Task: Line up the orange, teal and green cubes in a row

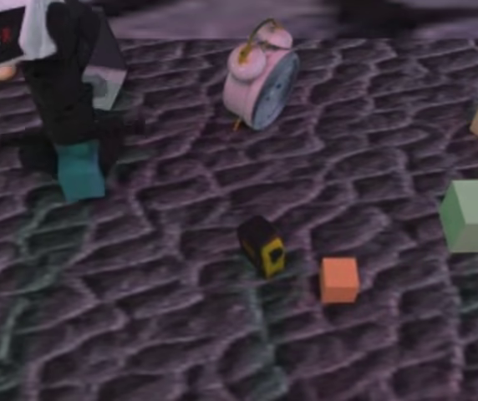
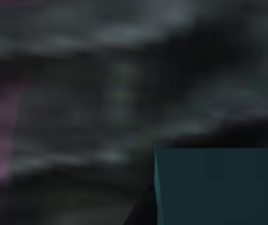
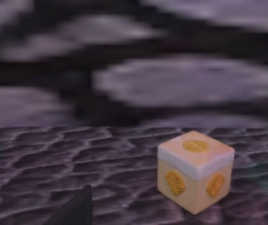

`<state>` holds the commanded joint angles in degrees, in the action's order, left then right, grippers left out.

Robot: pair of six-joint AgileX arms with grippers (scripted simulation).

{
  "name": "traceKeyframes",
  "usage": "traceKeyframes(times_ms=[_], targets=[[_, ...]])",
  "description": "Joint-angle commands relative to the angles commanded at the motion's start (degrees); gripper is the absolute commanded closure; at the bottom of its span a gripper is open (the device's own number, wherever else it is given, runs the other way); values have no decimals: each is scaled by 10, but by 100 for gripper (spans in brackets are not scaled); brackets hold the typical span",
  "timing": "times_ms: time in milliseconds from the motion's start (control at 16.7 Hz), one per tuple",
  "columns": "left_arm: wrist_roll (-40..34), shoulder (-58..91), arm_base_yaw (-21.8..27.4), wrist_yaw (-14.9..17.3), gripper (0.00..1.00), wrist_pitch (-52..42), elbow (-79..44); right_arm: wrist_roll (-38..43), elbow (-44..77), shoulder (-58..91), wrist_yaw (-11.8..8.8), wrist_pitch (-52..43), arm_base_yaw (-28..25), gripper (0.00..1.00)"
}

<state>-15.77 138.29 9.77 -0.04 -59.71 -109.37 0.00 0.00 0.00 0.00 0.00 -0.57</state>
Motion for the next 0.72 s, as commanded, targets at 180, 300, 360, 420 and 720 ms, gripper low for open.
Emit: traceKeyframes(times_ms=[180,300,360,420,720], targets=[[-1,-16,-6,0,100,-70,-45,0,0,0,0,0,0,0],[-2,-27,-9,0,100,-102,-70,0,0,0,0,0,0,0],[-1,-31,-10,0,100,-108,-75,0,0,0,0,0,0,0],[-1,-31,-10,0,100,-109,-76,0,0,0,0,0,0,0],[-8,-30,2,-1,100,-108,-74,0,0,0,0,0,0,0]])
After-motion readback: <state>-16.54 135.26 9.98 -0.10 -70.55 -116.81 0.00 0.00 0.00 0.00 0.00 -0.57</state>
